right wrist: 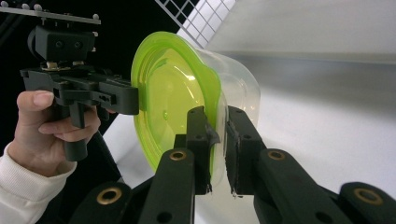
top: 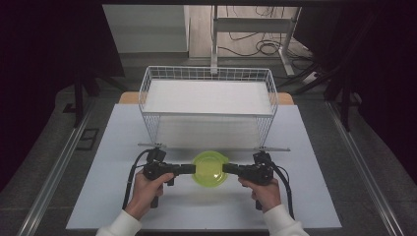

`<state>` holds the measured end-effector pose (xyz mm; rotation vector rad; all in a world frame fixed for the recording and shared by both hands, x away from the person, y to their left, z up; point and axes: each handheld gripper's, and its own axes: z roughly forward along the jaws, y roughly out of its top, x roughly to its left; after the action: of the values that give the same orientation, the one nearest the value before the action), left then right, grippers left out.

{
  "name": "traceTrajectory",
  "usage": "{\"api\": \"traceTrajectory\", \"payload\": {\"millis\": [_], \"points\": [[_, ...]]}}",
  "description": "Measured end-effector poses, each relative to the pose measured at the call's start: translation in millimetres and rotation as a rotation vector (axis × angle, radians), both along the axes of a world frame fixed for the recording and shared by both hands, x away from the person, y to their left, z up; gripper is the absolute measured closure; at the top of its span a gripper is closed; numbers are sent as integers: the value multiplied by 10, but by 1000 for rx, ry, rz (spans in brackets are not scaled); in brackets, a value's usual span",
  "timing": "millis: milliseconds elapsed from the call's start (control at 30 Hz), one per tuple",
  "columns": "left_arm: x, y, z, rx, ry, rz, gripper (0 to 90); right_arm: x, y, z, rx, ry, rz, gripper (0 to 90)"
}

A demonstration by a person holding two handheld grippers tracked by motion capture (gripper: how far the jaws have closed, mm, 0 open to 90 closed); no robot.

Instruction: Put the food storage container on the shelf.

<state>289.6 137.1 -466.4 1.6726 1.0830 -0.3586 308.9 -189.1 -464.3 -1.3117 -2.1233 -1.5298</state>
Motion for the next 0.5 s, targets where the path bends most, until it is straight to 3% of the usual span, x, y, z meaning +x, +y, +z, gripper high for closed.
{"api": "traceTrajectory", "payload": {"millis": [500], "points": [[0,2,141,12,-32,12,825,13,14,136,0,-38,6,803]]}}
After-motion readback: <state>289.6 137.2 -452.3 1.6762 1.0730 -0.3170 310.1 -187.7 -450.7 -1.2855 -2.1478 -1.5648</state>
